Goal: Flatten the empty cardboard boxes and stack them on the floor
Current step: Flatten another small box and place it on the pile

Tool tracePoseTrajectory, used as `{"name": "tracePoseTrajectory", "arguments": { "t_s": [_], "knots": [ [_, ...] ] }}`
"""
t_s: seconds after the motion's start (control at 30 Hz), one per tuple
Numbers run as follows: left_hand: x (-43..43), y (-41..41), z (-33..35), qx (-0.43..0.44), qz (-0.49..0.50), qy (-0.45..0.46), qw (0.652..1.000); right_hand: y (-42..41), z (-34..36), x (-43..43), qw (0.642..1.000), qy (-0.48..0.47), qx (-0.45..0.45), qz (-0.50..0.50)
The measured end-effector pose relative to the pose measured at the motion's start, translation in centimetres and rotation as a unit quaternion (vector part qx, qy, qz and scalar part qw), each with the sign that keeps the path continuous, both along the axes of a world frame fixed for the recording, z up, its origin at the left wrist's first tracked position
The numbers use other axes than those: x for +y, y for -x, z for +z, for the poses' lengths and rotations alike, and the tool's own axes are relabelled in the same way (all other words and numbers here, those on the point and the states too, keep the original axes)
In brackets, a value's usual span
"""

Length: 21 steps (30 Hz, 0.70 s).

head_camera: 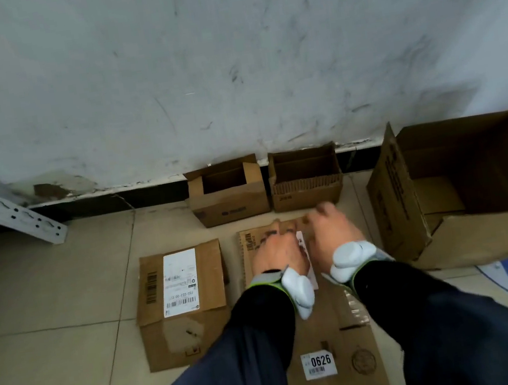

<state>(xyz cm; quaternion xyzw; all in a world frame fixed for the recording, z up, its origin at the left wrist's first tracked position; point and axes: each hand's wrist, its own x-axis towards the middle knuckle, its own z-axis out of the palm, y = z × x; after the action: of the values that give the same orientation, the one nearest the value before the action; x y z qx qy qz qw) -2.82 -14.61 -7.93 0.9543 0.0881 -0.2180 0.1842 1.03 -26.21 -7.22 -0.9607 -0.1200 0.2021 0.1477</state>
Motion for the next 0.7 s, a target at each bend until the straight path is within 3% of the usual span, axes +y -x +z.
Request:
{"name": "tracePoseTrajectory", "arguments": {
  "t_s": [0.1, 0.17, 0.3, 0.37, 0.5, 0.7],
  "knots": [
    [0.5, -1.8, 1.4, -0.033, 0.003, -0.017, 0.999, -2.3, 2.1, 0.0, 0.990, 0.038, -0.132, 0.010],
    [0.9, -2.6, 2.0, -0.030, 0.000, -0.023, 0.999, -3.9, 2.4, 0.0, 0.991, 0.069, -0.105, 0.036],
    [1.2, -3.3, 1.9, -0.037, 0.000, -0.024, 0.999, -6.3, 1.8, -0.2, 0.987, 0.123, 0.044, 0.091],
    [1.0, -3.3, 2.0, -0.042, 0.009, -0.020, 0.999, -6.7, 1.7, -0.3, 0.985, 0.130, 0.066, 0.095],
    [0.2, -3.1, 3.0, -0.066, 0.037, -0.022, 0.997, -6.5, 3.0, -0.7, 0.989, 0.099, 0.028, 0.108],
    [0.0, -4.3, 10.0, -0.149, 0.189, -0.026, 0.970, -5.4, 9.5, -1.3, 0.991, 0.062, -0.070, 0.098]
  ]
}}
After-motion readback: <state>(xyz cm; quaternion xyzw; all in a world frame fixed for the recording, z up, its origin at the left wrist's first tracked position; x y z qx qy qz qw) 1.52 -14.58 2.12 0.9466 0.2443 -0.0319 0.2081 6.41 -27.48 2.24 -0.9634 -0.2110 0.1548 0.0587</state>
